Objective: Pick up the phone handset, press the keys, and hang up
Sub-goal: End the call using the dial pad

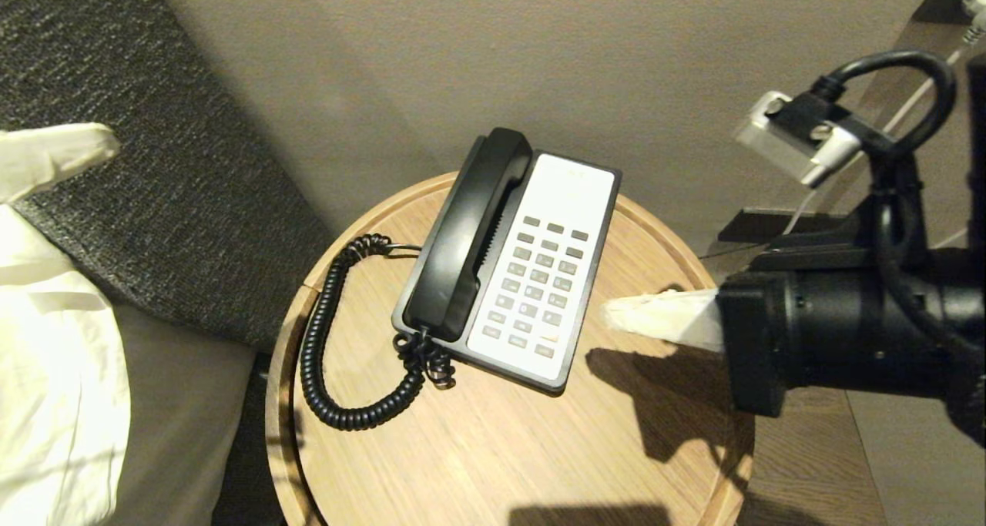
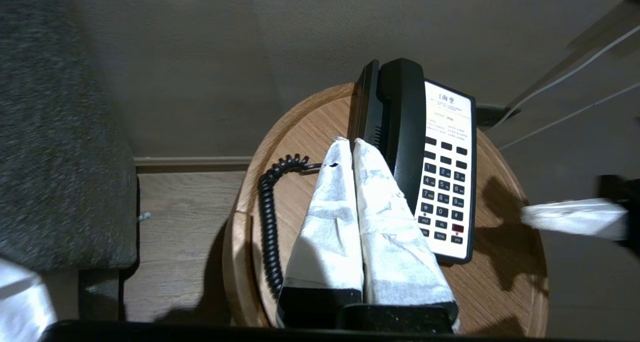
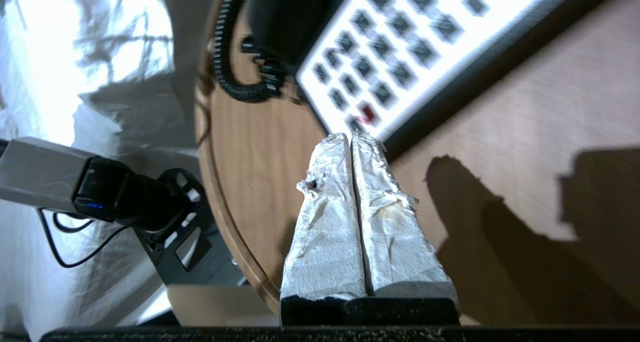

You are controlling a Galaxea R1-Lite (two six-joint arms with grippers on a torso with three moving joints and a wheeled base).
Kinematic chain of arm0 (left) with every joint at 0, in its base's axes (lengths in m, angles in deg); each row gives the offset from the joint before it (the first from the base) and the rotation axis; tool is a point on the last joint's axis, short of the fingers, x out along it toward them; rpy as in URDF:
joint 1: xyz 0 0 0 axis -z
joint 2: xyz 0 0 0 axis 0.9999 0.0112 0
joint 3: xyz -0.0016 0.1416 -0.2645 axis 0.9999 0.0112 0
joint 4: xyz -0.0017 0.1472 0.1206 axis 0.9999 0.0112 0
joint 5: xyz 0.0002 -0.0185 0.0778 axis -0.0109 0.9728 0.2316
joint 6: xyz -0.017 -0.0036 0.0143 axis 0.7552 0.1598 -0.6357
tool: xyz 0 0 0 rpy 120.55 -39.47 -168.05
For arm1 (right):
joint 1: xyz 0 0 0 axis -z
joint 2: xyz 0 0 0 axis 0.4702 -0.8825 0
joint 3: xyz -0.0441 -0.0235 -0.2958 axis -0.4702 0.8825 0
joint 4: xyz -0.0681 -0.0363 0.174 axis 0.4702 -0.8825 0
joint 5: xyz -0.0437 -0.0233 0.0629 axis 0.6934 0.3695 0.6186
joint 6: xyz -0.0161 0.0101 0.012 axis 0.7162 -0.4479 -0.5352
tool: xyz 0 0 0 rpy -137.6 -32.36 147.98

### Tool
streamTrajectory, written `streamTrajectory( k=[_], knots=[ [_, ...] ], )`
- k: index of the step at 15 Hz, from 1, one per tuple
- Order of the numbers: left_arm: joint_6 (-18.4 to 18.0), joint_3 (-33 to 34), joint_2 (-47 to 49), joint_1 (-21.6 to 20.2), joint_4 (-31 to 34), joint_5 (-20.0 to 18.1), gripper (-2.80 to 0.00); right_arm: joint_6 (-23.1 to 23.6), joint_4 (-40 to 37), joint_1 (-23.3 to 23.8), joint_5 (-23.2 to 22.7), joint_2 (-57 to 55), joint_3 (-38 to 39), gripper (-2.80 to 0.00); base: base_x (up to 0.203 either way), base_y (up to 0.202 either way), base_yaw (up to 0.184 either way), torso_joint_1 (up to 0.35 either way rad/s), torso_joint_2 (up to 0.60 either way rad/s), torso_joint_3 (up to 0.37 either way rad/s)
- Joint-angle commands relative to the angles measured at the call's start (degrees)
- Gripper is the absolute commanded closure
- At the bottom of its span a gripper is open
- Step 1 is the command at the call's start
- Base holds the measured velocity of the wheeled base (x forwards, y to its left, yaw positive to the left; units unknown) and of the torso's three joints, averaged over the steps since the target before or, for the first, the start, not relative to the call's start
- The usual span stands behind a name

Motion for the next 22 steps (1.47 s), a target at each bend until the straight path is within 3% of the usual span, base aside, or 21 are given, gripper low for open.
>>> streamTrajectory(
  k=[1, 22],
  knots=[
    [0.0, 1.5, -4.9, 0.0, 0.2, 0.2, 0.0, 0.1, 1.8, -1.9, 0.4, -6.7, -0.9, 0.0, 0.0, 0.0, 0.0, 0.0, 0.0, 0.0],
    [0.3, 5.1, -8.3, 0.0, 0.4, 0.2, 0.0, 2.0, 3.9, -0.8, 5.2, -11.0, 0.1, 0.0, 0.0, 0.0, 0.0, 0.0, 0.0, 0.0]
  ],
)
